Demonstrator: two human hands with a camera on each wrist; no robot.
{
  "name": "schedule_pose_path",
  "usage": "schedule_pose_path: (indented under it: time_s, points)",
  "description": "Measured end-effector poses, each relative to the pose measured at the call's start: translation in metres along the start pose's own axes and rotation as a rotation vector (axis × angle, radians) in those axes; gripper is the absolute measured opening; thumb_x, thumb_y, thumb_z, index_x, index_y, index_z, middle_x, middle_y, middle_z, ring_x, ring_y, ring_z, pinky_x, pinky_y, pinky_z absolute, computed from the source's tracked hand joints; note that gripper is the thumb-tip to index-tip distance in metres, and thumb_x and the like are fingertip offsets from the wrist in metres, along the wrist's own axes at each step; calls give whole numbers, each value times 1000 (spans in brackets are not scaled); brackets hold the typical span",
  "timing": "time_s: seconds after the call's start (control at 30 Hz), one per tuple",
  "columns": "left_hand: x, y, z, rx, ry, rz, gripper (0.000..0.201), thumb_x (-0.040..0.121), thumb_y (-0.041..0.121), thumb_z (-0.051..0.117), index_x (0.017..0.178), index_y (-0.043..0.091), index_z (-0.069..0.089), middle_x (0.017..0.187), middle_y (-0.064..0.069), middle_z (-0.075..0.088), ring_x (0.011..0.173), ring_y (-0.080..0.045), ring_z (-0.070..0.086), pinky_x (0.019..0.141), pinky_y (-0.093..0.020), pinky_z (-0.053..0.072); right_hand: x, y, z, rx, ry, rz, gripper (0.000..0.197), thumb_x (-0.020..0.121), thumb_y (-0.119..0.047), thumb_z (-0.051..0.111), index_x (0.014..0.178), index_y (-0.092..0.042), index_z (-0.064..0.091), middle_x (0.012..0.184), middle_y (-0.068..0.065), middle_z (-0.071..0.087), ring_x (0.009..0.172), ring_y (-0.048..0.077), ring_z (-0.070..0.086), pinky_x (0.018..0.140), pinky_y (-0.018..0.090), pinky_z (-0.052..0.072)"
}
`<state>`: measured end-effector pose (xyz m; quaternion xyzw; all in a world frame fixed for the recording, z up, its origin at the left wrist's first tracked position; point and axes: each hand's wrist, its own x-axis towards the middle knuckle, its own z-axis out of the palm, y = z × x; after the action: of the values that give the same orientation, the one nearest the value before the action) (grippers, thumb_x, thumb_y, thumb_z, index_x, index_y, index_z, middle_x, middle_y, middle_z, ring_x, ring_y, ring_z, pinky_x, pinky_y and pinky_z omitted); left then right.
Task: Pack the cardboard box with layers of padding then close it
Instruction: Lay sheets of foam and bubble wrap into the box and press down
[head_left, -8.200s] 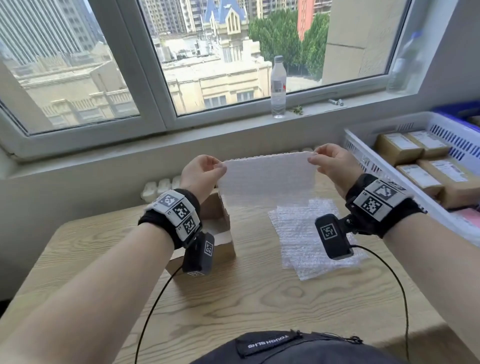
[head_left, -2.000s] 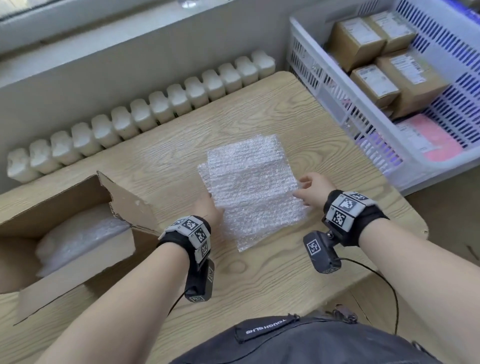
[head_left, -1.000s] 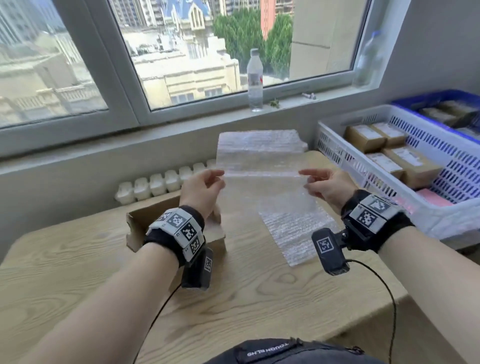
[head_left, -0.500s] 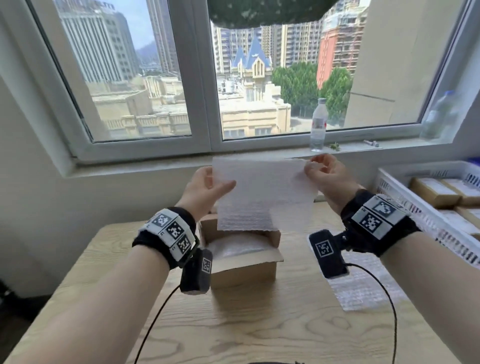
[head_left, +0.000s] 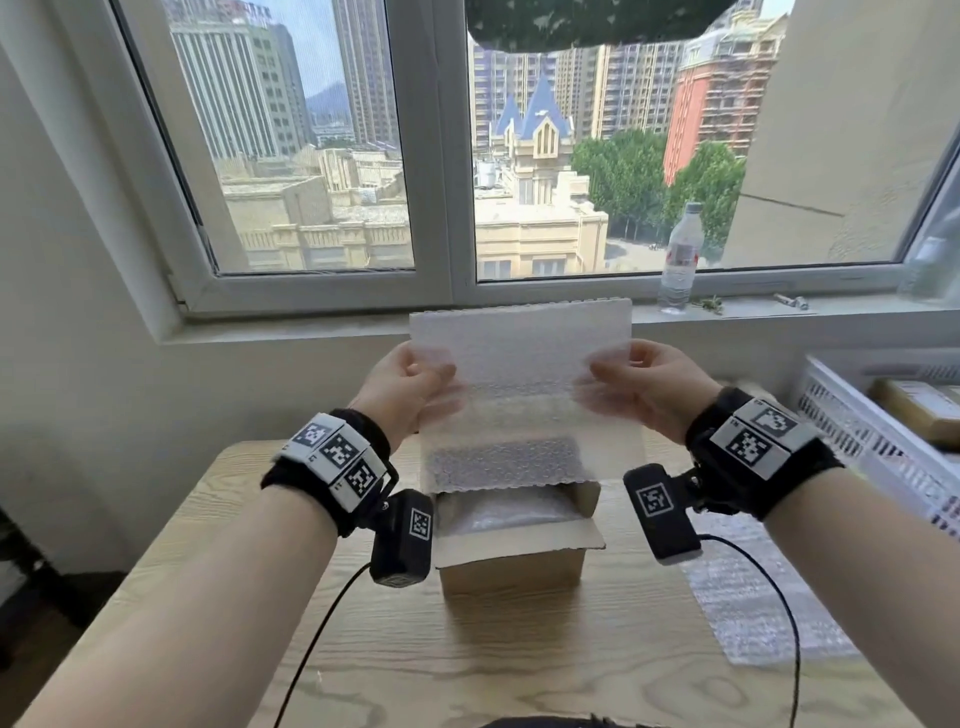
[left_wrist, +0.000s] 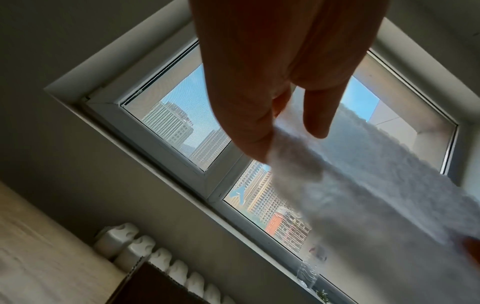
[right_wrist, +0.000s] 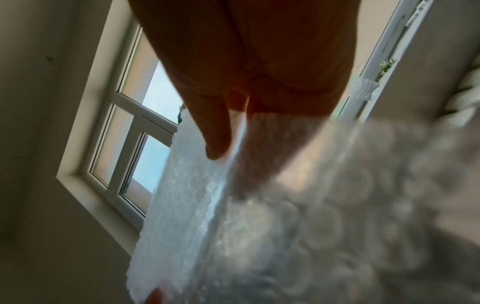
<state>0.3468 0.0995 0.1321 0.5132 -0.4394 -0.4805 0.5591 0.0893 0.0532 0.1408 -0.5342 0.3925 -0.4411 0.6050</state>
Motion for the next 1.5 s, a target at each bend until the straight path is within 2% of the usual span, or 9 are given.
schedule_pose_path:
  time_s: [0.17,0.27,0.33,0.53,0.73,0.9,1.03,1.23,1.5]
  points:
    - [4,-7,1,86,-40,-110,77,65,45,76,122,1,49,116,-17,58,94,-26,60,86,-46,49,14,6,-2,-20,59,-35,21,85,14,53,84,-6,60,58,-1,72,52,8,69,50,19,56]
    - [10,-16,1,61,-7,-189,41,90,41,57,117,10,56,114,-4,64,103,-20,61,90,-38,48,18,11,-3,16,74,-18,25,84,17,52,87,-6,61,61,-1,74,56,10,71,54,23,58]
    - [14,-22,0,-69,-41,-333,48,89,45,54,124,12,57,122,-8,65,109,-25,64,98,-43,48,19,14,-1,8,106,-25,26,83,18,52,87,-6,61,65,1,73,61,15,69,59,25,60]
    - [18,-23,-4,-301,-52,-412,69,86,69,38,108,7,61,94,-15,74,89,-30,68,68,-40,60,13,15,5,-208,178,-104,29,77,18,61,73,-11,66,80,8,63,72,20,59,73,35,53]
    - [11,-16,-5,-194,-140,-428,22,89,18,60,109,8,58,100,-10,64,79,-20,68,66,-29,60,8,15,10,-333,168,-104,28,77,14,65,77,-14,68,87,5,67,78,19,62,69,28,57]
    - [14,-17,-7,-174,-82,-359,43,86,2,62,127,5,48,108,-11,64,67,-19,72,58,-26,60,13,14,8,207,193,93,28,94,0,47,121,-2,51,106,19,63,83,29,64,59,34,61]
    - [19,-23,-7,-150,-35,-305,57,84,-1,65,135,5,41,115,-15,64,80,-23,69,57,-25,58,10,17,2,353,91,236,43,91,-37,52,118,-3,50,124,20,55,107,36,59,72,45,60]
    - [16,-32,1,-13,5,-174,60,83,-3,65,135,16,42,120,-12,58,103,-28,63,60,-29,57,11,31,6,-264,193,109,68,77,-5,73,137,-14,42,132,9,43,125,24,44,105,43,41]
    - [5,-53,8,913,77,7,64,81,21,70,137,20,39,139,-11,38,119,-23,48,94,-25,38,4,50,26,-823,307,-62,37,83,-12,67,115,-16,50,103,-1,50,82,15,50,72,22,38]
